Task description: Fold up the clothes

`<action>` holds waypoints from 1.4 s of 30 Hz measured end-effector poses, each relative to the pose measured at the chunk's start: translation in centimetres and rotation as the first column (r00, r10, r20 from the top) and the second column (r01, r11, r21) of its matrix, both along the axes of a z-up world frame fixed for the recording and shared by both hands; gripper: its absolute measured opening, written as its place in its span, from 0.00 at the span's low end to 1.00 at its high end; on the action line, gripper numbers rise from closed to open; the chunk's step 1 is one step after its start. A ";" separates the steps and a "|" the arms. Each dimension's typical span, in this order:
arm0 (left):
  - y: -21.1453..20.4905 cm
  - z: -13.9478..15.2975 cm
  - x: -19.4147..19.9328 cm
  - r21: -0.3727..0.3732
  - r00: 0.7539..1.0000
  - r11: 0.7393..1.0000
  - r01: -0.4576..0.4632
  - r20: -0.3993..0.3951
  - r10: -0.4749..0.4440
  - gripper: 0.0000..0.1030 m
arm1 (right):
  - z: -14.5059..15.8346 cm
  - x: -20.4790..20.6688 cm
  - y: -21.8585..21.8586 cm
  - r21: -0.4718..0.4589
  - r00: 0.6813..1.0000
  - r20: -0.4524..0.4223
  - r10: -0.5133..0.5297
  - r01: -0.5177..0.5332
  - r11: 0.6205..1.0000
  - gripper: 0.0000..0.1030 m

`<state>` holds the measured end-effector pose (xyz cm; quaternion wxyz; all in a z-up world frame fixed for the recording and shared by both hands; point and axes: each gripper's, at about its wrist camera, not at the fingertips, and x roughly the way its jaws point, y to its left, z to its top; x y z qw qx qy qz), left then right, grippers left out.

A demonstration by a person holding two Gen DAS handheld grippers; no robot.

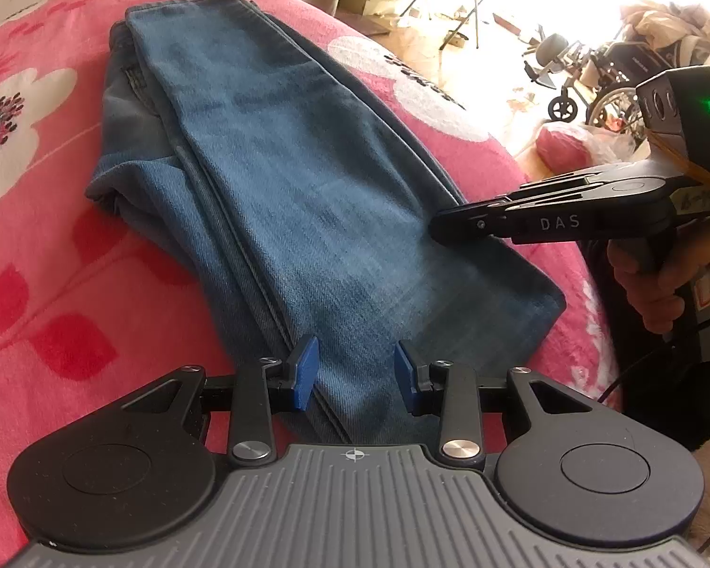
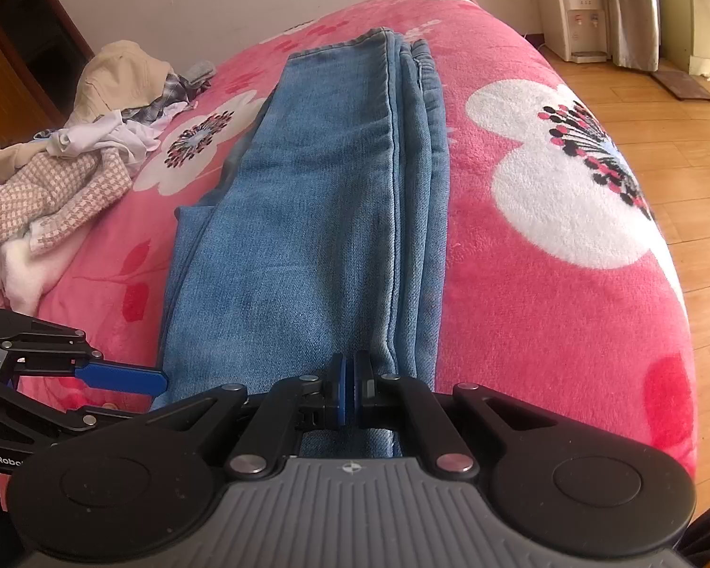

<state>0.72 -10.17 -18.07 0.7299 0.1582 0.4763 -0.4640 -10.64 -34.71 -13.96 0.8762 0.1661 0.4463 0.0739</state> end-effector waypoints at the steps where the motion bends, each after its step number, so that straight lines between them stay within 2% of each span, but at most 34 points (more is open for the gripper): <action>1: 0.0 0.0 0.0 0.001 1.000 1.000 0.000 0.000 0.000 0.34 | 0.0 0.0 0.0 0.000 1.000 0.000 -0.001 0.001 1.000 0.01; 42: 0.1 0.0 -0.1 0.016 1.000 1.000 0.002 0.000 -0.002 0.34 | -0.1 0.0 0.0 0.000 1.000 -0.002 0.003 -0.003 1.000 0.01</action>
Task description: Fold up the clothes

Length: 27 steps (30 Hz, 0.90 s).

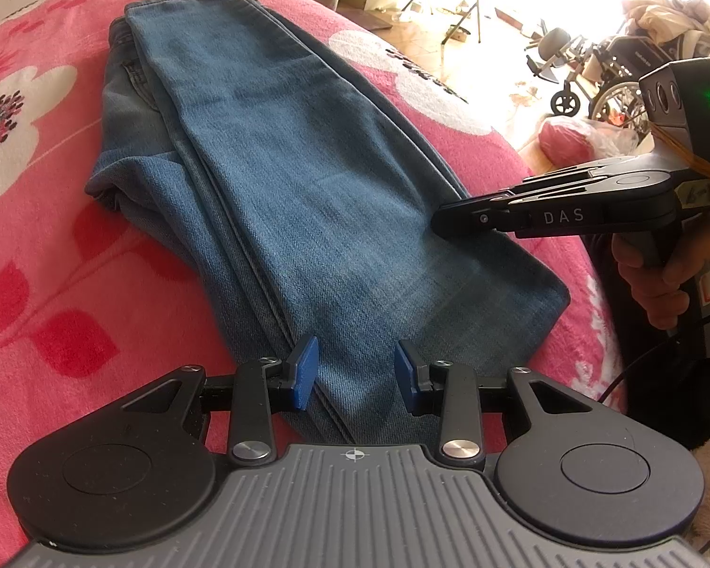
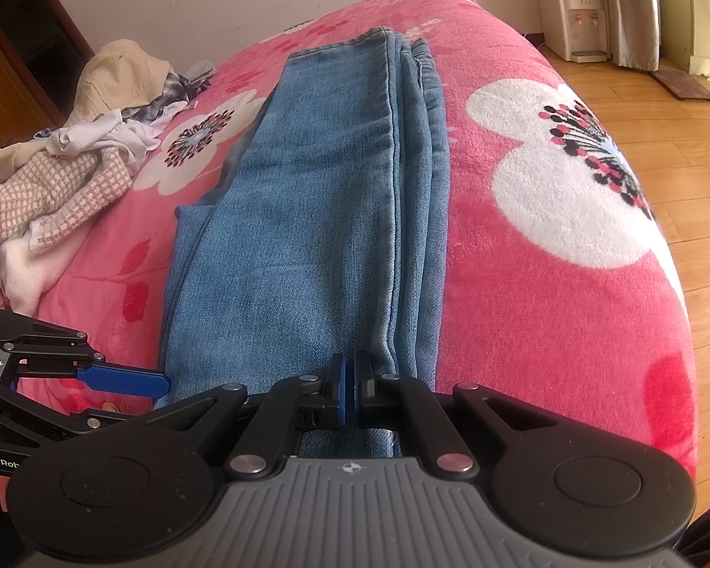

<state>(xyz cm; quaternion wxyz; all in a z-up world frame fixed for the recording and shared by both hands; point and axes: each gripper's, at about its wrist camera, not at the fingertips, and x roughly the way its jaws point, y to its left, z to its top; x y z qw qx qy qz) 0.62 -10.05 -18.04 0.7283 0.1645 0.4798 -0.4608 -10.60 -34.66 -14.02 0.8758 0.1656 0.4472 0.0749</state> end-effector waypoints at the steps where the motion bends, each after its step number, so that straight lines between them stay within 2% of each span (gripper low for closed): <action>1: 0.0 0.0 0.0 0.000 1.000 1.000 0.000 0.000 0.000 0.34 | 0.0 0.0 0.0 0.000 1.000 0.000 0.001 -0.001 1.000 0.01; 27: 0.0 0.0 -0.2 0.009 1.000 1.000 0.005 0.002 -0.005 0.34 | 0.0 0.1 -0.1 -0.002 1.000 -0.005 0.005 -0.005 1.000 0.01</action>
